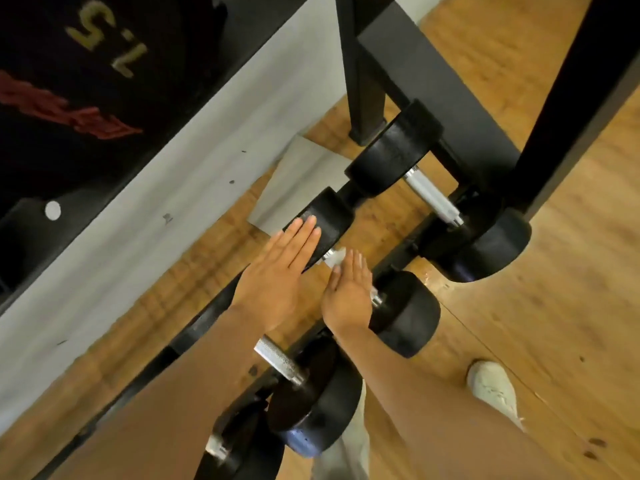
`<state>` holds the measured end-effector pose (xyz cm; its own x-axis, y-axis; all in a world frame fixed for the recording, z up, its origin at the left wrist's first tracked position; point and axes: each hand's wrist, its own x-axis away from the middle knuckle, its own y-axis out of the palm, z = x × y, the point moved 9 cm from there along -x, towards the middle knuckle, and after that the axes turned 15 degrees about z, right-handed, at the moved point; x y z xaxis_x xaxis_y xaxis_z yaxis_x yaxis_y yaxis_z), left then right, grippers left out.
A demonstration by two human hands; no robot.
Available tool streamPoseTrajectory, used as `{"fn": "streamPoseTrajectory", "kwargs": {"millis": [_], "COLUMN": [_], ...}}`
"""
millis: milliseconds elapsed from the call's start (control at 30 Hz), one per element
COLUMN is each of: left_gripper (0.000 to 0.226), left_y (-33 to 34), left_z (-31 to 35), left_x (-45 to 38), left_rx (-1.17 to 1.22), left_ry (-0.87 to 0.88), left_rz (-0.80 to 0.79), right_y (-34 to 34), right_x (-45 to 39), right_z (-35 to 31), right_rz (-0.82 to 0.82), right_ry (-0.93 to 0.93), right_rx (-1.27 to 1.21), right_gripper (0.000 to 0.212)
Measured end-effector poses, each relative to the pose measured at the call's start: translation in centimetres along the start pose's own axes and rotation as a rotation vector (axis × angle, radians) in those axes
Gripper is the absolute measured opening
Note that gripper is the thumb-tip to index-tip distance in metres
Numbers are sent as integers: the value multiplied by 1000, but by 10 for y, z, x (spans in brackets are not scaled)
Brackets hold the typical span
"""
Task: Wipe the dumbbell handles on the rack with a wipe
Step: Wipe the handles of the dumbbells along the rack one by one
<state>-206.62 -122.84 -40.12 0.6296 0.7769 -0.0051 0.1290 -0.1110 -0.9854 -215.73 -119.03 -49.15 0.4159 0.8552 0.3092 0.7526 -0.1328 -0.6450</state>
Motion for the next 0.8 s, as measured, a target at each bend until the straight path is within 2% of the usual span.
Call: {"fn": "streamPoseTrajectory", "kwargs": {"millis": [100, 167, 233, 333, 400, 467, 567, 667, 733, 800], "left_gripper": [82, 85, 88, 95, 95, 93, 93, 94, 93, 92], "left_y": [1, -1, -3, -5, -6, -6, -3, 0, 0, -1], "left_z": [-3, -5, -5, -4, -4, -4, -7, -7, -8, -9], "left_x": [1, 1, 0, -2, -3, -3, -3, -2, -2, -2], "left_rx": [37, 46, 101, 199, 255, 300, 335, 363, 372, 377], "left_ry": [85, 122, 125, 75, 44, 37, 54, 84, 101, 110], "left_rz": [-32, 0, 57, 118, 134, 150, 157, 164, 168, 173], "right_y": [0, -1, -6, -10, -4, -5, -13, -9, -9, -10], "right_x": [-5, 3, 17, 23, 15, 11, 9, -2, 2, 15], "right_z": [-27, -19, 7, 34, 37, 37, 24, -9, -14, 3], "right_rz": [45, 53, 66, 61, 50, 118, 266, 253, 253, 278], "right_ry": [-101, -134, -32, 233, 362, 404, 327, 126, 24, 69], "right_rx": [-126, -56, 47, 149, 139, 114, 40, -108, -98, -8], "right_gripper": [50, 51, 54, 57, 56, 53, 54, 45, 45, 50]}}
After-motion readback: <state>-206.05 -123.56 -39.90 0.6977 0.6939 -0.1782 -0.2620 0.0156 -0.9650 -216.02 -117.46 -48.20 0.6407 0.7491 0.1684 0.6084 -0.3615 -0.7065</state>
